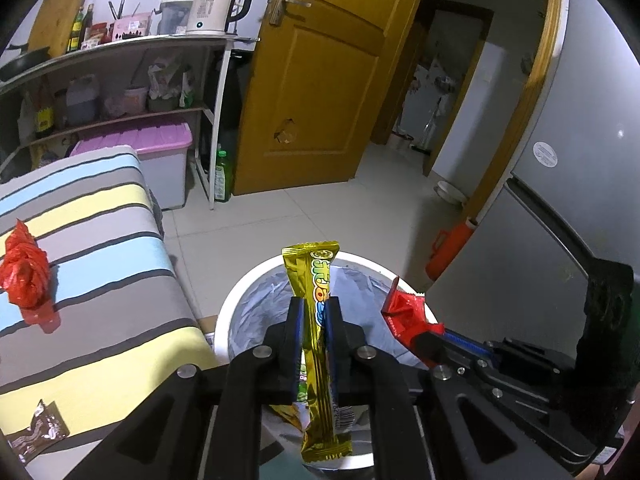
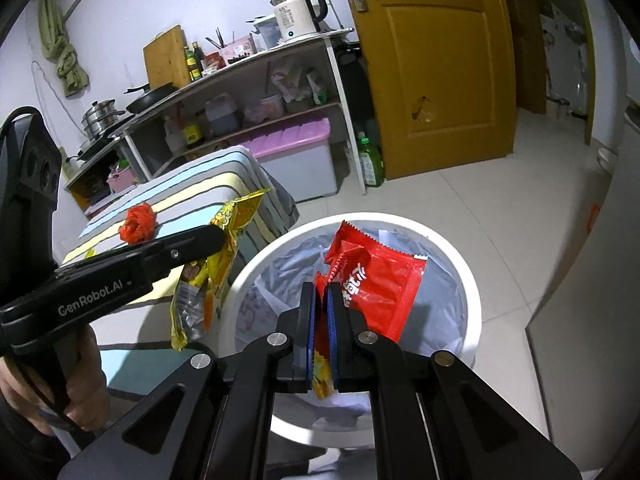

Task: Collect trash
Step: 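Open both tools to drop the candy bar and wrapper into the bin, then move both open tools back over the table toward the remaining trash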

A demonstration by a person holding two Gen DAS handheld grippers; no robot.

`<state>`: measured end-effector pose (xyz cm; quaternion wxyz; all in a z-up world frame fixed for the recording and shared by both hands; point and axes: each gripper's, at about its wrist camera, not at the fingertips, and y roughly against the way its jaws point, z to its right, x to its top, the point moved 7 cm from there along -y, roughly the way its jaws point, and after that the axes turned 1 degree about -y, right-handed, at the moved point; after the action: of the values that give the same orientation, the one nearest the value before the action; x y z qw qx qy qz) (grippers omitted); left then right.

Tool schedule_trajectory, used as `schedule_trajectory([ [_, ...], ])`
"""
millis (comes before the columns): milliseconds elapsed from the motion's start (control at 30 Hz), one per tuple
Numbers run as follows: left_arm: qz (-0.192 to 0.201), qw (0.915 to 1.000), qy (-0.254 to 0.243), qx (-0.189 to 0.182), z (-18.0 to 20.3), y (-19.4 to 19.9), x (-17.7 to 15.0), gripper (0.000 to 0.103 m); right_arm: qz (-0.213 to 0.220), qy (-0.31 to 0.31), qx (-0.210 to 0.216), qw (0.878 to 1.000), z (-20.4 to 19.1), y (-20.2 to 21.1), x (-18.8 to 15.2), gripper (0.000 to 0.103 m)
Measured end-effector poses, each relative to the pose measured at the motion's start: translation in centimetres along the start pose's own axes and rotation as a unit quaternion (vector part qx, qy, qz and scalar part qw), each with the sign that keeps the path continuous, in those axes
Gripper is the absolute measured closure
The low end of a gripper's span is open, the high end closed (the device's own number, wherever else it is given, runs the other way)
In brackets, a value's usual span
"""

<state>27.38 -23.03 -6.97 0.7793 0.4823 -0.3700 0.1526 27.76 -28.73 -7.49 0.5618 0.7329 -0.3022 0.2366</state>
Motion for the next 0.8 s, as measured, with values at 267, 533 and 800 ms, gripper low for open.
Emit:
schedule_trajectory([
  [267, 0.014, 0.9999, 0.006, 0.004, -0.8, 0.8, 0.5, 0.08, 0.006, -0.002, -0.007, 1.0, 0.1, 0.4, 0.0, 0.075],
  [533, 0.047, 0.9985, 0.013, 0.024, -2.0, 4.5, 0.5, 0.08, 0.021, 0.017, 0.01, 1.0, -2.0, 1.8, 0.5, 0.075],
  [800, 0.073, 0.9958, 0.027, 0.047, -3.9, 8.9, -0.3, 0.08, 0.027, 0.046, 0.032, 0.998, -5.3, 2.9, 0.2, 0.075],
])
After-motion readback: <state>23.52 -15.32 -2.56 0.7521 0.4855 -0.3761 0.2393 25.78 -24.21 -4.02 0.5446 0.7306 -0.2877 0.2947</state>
